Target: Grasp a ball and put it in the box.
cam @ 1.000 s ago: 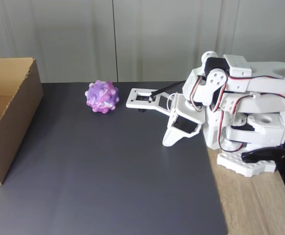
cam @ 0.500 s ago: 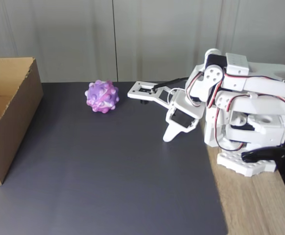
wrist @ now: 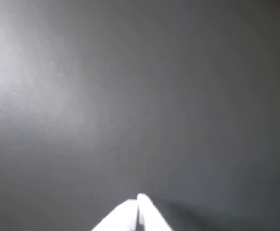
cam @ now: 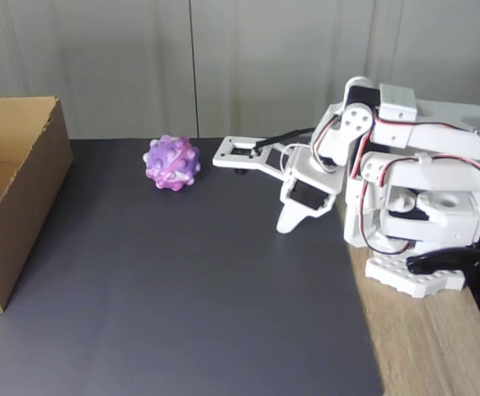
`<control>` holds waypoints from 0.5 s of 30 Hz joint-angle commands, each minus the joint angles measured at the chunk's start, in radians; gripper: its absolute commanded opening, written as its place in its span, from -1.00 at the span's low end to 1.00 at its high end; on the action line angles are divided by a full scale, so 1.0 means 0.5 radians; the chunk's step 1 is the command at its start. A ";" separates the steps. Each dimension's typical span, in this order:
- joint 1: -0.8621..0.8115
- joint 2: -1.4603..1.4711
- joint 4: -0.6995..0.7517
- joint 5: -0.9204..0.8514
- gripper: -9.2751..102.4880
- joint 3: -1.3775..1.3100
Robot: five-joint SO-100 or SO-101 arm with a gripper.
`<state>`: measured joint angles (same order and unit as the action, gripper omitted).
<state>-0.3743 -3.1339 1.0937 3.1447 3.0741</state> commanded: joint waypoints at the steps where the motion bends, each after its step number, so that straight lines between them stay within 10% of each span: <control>1: 0.003 0.012 -0.028 0.034 -0.84 -0.166; 15: -0.236 0.577 -0.451 0.209 -0.84 -0.816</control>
<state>-0.4740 -2.9176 0.9403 3.2413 2.7612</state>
